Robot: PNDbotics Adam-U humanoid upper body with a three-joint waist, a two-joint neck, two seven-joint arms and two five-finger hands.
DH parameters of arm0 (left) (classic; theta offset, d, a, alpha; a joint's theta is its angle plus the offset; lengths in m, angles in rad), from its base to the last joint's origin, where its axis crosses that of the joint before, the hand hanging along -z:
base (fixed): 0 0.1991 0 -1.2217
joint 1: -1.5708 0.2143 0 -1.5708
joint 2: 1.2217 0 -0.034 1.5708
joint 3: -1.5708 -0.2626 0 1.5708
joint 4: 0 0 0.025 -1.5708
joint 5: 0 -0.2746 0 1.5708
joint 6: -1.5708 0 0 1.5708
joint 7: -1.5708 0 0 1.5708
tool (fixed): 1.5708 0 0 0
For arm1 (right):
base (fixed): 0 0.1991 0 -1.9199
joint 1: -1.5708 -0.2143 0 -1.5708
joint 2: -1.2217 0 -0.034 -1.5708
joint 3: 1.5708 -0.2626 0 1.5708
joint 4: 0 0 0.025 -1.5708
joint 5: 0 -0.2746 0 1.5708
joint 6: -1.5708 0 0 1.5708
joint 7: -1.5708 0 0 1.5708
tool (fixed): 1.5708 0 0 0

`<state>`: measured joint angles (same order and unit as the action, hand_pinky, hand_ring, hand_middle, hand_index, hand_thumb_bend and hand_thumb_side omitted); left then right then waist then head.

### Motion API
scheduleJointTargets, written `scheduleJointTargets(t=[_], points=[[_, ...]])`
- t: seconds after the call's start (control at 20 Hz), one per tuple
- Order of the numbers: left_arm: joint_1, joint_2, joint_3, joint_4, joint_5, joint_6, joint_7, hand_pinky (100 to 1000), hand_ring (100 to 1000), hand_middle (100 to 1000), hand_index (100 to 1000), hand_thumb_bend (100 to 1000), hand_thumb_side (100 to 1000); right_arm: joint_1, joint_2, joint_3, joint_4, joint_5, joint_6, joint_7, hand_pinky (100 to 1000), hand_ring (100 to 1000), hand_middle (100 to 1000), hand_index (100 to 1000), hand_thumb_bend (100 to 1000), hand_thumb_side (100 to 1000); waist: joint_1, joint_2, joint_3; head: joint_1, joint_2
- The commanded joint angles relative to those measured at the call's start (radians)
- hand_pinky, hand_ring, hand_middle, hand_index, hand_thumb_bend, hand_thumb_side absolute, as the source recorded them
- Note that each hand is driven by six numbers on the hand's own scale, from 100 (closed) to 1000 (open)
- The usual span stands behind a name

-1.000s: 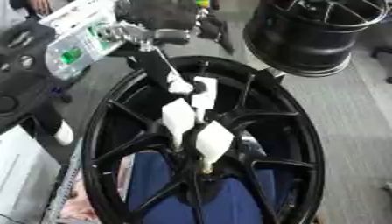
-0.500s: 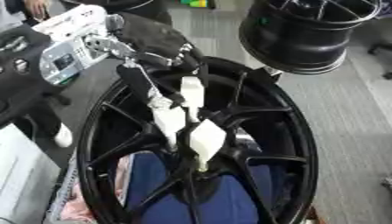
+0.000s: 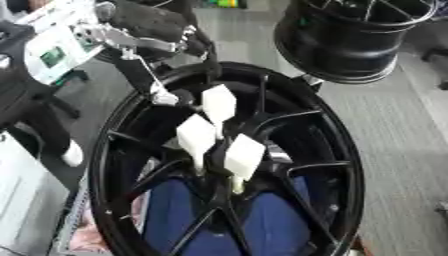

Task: Pull the pin out of the wheel hub.

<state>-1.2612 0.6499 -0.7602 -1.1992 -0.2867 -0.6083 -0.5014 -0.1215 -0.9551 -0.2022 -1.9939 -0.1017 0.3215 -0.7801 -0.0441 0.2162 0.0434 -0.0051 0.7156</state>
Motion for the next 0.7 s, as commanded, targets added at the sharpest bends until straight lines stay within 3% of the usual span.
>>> scheduleJointTargets(t=[0.05,0.35,0.7], points=[[-0.032,0.017,0.043,0.004,0.046,-0.24,-0.284,772,767,730,853,212,422,0.0,-0.027,-0.009,-0.006,-0.005,0.085,-0.088,864,725,632,766,100,255,0.002,-0.017,0.001,-0.006,-0.004],[-0.036,0.025,0.045,-0.02,0.133,-0.178,-0.371,767,759,719,855,244,527,0.007,-0.027,-0.009,-0.006,-0.009,0.088,-0.093,865,725,631,766,100,262,0.003,-0.019,0.004,-0.011,-0.005],[-0.038,0.053,0.013,-0.073,0.213,-0.073,-0.405,754,742,689,849,291,561,0.011,-0.028,-0.01,-0.006,-0.008,0.088,-0.097,865,725,631,766,100,264,0.007,-0.022,0.005,-0.01,-0.001]])
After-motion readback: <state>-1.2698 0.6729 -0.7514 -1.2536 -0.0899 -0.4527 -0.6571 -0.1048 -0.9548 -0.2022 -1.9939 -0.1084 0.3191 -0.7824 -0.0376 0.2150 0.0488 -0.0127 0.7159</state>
